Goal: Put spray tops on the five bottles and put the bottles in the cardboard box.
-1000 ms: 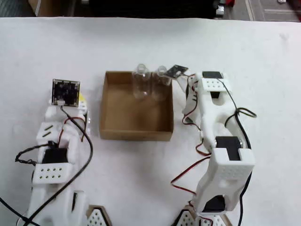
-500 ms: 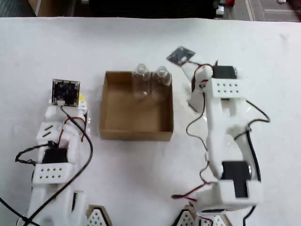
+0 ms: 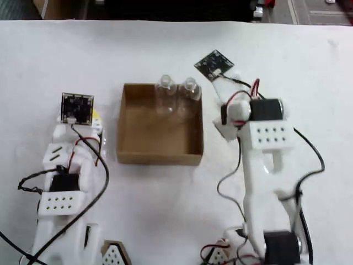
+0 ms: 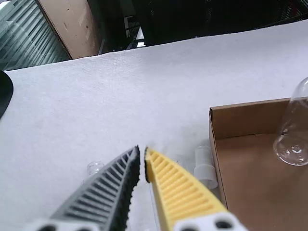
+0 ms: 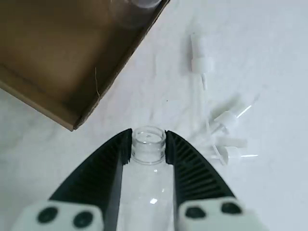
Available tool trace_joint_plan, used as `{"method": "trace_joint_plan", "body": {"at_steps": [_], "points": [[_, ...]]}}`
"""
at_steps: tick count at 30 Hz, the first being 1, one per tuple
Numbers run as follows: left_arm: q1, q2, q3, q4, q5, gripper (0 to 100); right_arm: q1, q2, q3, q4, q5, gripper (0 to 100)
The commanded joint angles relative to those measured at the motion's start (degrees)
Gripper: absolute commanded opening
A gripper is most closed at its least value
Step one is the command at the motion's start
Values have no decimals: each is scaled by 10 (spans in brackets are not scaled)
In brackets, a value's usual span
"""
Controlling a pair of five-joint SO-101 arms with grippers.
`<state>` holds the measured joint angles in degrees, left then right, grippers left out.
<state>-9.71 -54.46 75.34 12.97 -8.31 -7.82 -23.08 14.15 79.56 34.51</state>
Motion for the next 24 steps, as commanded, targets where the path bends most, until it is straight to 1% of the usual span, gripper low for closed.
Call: {"method": "trace_joint_plan", "body": {"at_steps": [1, 4, 8, 11, 14, 18, 21, 24], "points": [[6, -20, -3, -15, -2, 25, -7, -102, 9, -11, -49, 16], [6, -20, -3, -15, -2, 25, -7, -188, 44, -42, -84, 16], [6, -20, -3, -15, -2, 25, -8, -282, 119, -96, -94, 16], [6, -20, -3, -14, -2, 25, -8, -317, 164, -121, -94, 16], [6, -20, -3, -14, -2, 25, -8, -334, 177, -131, -101, 16], [6, -20, -3, -14, -2, 25, -12, -359, 178, -151, -179, 16], [6, -19, -3, -14, -2, 25, -36, -388, 200, -193, -185, 16], [6, -19, -3, -15, -2, 25, -63, -428, 263, -280, -186, 16]]}}
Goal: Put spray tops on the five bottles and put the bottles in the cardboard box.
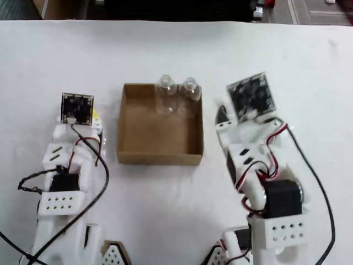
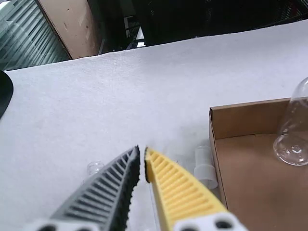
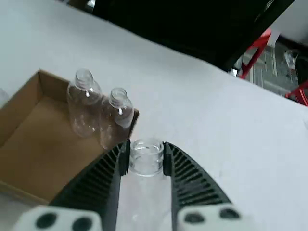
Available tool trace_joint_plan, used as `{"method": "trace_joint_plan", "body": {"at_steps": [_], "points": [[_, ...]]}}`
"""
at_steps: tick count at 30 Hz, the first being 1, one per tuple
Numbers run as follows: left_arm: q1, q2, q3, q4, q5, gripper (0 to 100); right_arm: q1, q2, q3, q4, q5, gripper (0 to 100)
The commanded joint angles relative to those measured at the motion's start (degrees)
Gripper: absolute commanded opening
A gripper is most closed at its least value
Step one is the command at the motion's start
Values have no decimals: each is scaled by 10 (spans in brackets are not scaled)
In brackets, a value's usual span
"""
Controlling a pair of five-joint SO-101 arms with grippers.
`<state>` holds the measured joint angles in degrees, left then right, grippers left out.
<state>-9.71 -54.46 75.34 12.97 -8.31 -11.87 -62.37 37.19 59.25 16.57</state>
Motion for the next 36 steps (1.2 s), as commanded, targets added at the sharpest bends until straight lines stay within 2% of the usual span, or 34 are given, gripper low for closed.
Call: {"method": "trace_joint_plan", "body": {"at_steps": [1, 4, 7, 10, 12, 14, 17, 25, 28, 33, 36], "points": [[6, -19, -3, -15, -2, 25, -33, -51, 60, -118, -6, 16], [6, -18, -3, -16, -2, 25, -85, -108, 149, -260, -9, 16], [6, -18, -3, -17, -2, 25, -172, -156, 249, -421, -9, 16], [6, -17, -3, -17, -3, 25, -256, -161, 338, -574, -9, 16], [6, -17, -3, -18, -3, 24, -286, -139, 377, -662, -9, 16], [5, -17, -3, -18, -4, 24, -291, -95, 382, -734, -14, 16], [2, -17, -3, -18, -4, 24, -281, 5, 352, -812, -71, 16], [-37, -20, -5, -18, 15, 24, -257, 338, 178, -839, -189, 16], [-49, -20, -6, -18, 50, 27, -228, 441, 140, -910, -220, 16], [-56, -20, -4, -33, 57, 27, -212, 583, 107, -1037, -215, 16], [-56, -16, -3, -40, 57, 27, -215, 662, 74, -1074, -164, 16]]}}
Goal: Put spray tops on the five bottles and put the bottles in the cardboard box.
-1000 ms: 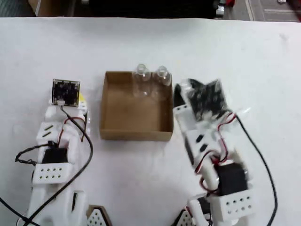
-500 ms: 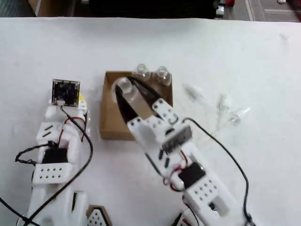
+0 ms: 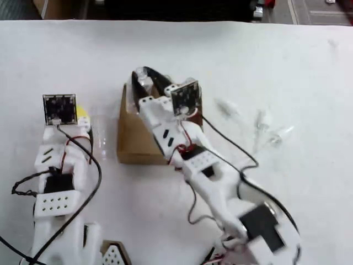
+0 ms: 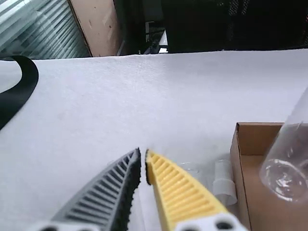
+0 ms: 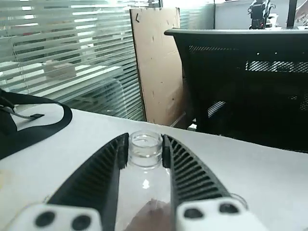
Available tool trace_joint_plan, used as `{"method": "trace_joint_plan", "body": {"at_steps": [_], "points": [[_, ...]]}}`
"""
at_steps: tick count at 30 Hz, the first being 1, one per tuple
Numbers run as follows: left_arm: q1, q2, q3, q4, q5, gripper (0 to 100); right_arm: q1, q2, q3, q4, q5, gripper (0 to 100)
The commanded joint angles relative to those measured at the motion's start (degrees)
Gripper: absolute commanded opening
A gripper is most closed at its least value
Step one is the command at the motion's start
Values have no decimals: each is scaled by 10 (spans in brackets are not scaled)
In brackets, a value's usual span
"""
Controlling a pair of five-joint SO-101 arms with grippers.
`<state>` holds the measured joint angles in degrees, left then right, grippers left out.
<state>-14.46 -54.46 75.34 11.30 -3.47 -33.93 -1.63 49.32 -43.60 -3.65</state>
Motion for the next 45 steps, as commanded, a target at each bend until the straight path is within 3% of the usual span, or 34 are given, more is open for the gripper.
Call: {"method": "trace_joint_plan", "body": {"at_steps": [1, 12, 41, 45], "points": [[-8, -16, -3, -23, 9, 27, 6, 78, -62, -58, 51, 16], [-5, -16, -3, -22, 9, 27, -5, 235, -113, -202, 118, 16], [-4, -16, -3, -22, 9, 27, 15, 291, -176, -202, 117, 22], [-4, -16, -3, -22, 9, 28, 21, 293, -176, -201, 113, 91]]}}
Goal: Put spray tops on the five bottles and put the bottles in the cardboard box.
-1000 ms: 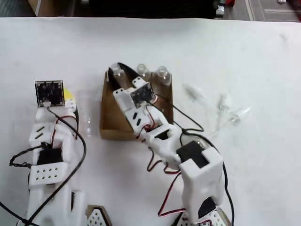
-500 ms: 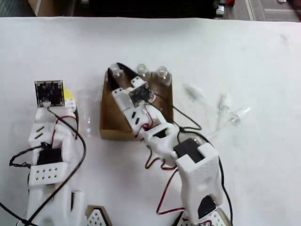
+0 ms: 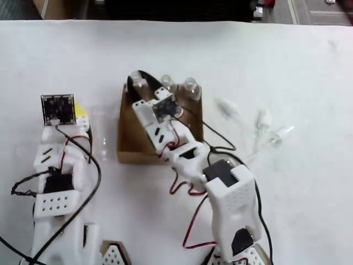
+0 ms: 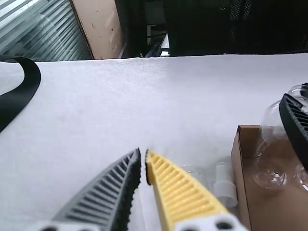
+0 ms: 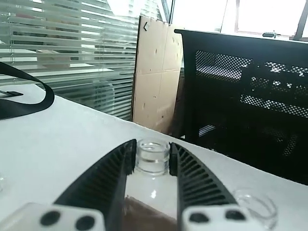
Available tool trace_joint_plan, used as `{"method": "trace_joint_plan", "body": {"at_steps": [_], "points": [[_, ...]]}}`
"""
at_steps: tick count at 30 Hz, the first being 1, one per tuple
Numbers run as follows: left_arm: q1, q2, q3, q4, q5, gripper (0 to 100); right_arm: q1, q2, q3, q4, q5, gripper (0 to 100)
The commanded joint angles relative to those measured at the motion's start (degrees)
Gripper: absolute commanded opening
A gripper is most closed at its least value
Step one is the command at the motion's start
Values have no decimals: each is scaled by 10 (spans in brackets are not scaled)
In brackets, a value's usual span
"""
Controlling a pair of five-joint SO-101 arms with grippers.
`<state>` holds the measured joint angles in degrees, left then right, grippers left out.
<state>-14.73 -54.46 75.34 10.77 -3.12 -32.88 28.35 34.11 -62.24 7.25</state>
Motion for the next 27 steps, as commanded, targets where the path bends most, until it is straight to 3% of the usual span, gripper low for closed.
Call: {"method": "trace_joint_plan", "body": {"at_steps": [1, 17, 25, 27], "points": [[-1, -16, -3, -17, 5, 28, 8, -5, -24, -14, 4, 109], [12, -16, -3, -17, 3, 28, 1, -16, -19, -17, 4, 178], [11, -16, -3, -17, 2, 28, 6, -216, 123, -73, 0, 176], [11, -16, -3, -17, 2, 28, 21, -284, 156, -71, -37, 176]]}}
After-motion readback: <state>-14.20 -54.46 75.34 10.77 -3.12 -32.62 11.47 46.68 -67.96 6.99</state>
